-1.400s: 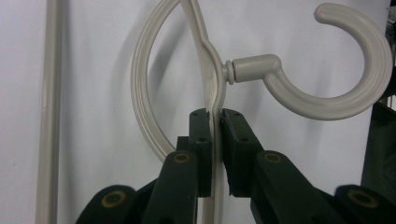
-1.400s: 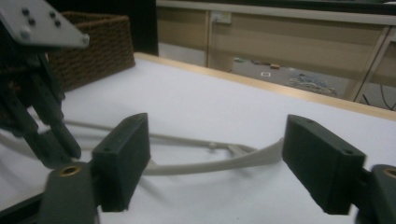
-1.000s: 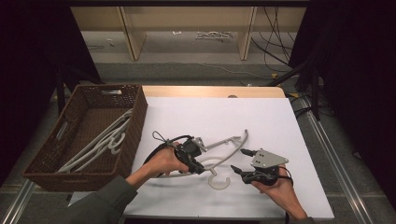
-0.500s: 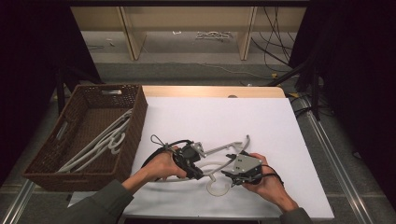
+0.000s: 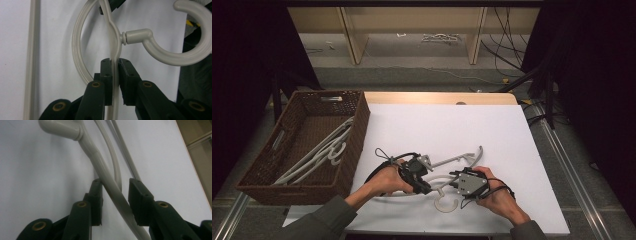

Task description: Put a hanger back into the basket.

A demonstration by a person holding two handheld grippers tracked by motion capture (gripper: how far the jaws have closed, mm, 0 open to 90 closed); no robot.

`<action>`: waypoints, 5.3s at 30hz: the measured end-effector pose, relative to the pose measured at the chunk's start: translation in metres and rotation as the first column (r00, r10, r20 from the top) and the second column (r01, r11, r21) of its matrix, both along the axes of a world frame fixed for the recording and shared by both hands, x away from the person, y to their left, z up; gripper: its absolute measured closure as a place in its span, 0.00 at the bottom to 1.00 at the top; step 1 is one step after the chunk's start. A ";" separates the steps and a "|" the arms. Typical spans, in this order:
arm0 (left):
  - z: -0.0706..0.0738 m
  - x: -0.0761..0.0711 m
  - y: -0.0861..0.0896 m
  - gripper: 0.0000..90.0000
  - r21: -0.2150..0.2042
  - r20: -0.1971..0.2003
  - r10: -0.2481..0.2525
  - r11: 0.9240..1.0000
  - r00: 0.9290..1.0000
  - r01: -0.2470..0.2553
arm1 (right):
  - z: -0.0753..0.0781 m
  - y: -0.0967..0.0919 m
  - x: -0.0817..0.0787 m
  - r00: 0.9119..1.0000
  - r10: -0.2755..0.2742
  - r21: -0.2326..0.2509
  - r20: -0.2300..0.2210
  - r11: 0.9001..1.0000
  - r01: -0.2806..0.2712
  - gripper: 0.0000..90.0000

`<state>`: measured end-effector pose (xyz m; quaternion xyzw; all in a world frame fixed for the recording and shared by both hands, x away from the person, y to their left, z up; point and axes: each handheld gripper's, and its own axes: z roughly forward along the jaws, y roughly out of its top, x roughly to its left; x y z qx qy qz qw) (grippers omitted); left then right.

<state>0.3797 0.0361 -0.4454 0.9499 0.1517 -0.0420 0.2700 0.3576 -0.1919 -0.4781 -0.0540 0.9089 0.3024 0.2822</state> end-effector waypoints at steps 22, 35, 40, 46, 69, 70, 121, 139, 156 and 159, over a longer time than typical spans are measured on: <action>-0.007 -0.005 -0.012 0.91 0.035 0.082 -0.061 0.998 0.995 0.058 | 0.006 -0.003 -0.003 1.000 0.001 0.034 0.001 0.999 -0.001 0.68; 0.014 0.005 0.006 0.91 -0.102 0.065 0.048 0.994 0.997 -0.041 | 0.038 -0.033 -0.021 0.946 -0.310 0.342 -0.095 0.882 0.323 0.33; 0.025 0.006 0.010 0.91 -0.155 0.052 0.084 0.985 0.995 -0.075 | 0.041 -0.050 -0.032 0.905 -0.390 0.436 -0.167 0.795 0.423 0.32; 0.050 0.005 0.015 0.91 -0.221 0.057 0.109 0.971 0.992 -0.094 | 0.044 -0.059 -0.040 0.885 -0.407 0.504 -0.224 0.729 0.463 0.31; 0.153 -0.020 0.052 0.91 -0.345 0.170 0.195 0.930 0.966 -0.127 | 0.043 -0.053 -0.050 0.905 -0.378 0.514 -0.195 0.746 0.423 0.31; 0.157 -0.021 0.054 0.91 -0.347 0.176 0.200 0.929 0.964 -0.130 | 0.043 -0.052 -0.050 0.908 -0.375 0.507 -0.186 0.755 0.415 0.31; 0.119 0.030 0.279 0.91 -0.288 0.369 0.561 0.827 0.741 -0.483 | 0.040 -0.048 -0.049 0.915 -0.360 0.505 -0.181 0.765 0.401 0.30; 0.090 0.022 0.318 0.90 -0.257 0.344 0.566 0.824 0.749 -0.505 | 0.038 -0.046 -0.049 0.918 -0.352 0.497 -0.181 0.773 0.395 0.30; 0.064 0.032 0.315 0.90 -0.132 0.301 0.533 0.844 0.791 -0.519 | 0.037 -0.045 -0.049 0.919 -0.348 0.489 -0.182 0.779 0.392 0.30; 0.057 0.034 0.311 0.90 -0.110 0.286 0.547 0.835 0.787 -0.540 | 0.038 -0.045 -0.049 0.922 -0.339 0.484 -0.185 0.785 0.386 0.30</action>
